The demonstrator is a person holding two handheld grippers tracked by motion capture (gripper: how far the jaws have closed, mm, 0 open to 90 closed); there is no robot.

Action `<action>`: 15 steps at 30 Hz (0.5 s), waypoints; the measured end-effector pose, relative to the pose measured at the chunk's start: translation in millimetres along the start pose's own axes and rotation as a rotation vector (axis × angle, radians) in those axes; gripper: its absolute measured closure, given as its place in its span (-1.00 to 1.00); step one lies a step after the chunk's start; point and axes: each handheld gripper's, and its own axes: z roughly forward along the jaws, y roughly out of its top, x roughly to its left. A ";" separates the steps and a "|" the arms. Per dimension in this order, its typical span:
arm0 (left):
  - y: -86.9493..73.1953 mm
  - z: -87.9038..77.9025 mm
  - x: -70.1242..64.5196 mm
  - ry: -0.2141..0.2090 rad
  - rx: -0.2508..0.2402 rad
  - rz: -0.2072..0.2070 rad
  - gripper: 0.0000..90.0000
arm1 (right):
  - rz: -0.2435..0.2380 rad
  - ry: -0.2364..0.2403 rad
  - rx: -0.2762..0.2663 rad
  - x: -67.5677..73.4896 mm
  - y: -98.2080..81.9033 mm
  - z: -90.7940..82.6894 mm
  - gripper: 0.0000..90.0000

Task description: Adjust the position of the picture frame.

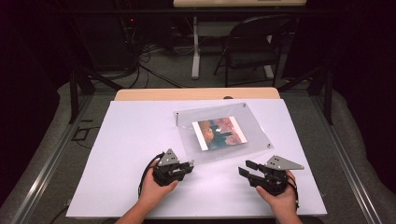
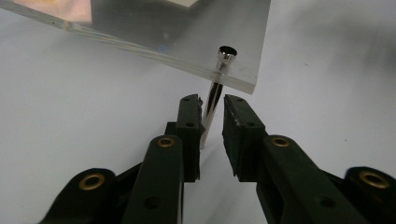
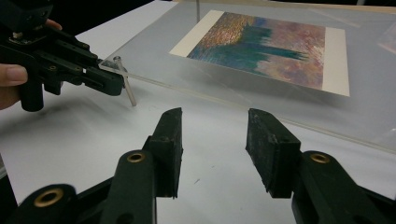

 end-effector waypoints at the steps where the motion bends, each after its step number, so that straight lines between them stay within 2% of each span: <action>1: 0.3 0.7 -0.3 -0.001 0.001 -0.002 0.76 | 0.002 -0.001 -0.002 -0.3 0.0 -0.1 0.24; 4: 1.7 2.7 -0.5 0.003 0.008 0.005 0.84 | 0.009 -0.001 -0.002 -1.0 -0.1 -0.7 0.24; 10: 5.2 2.9 -2.2 0.003 0.023 -0.002 0.86 | 0.013 0.001 -0.001 -1.0 0.0 -0.9 0.24; 12: 6.3 4.6 -5.0 -0.021 0.024 -0.006 0.86 | 0.016 0.004 -0.004 -1.0 0.1 -0.6 0.24; 15: 9.4 9.1 -14.1 -0.050 0.031 0.017 0.87 | 0.018 0.006 -0.004 -0.9 0.1 -0.3 0.24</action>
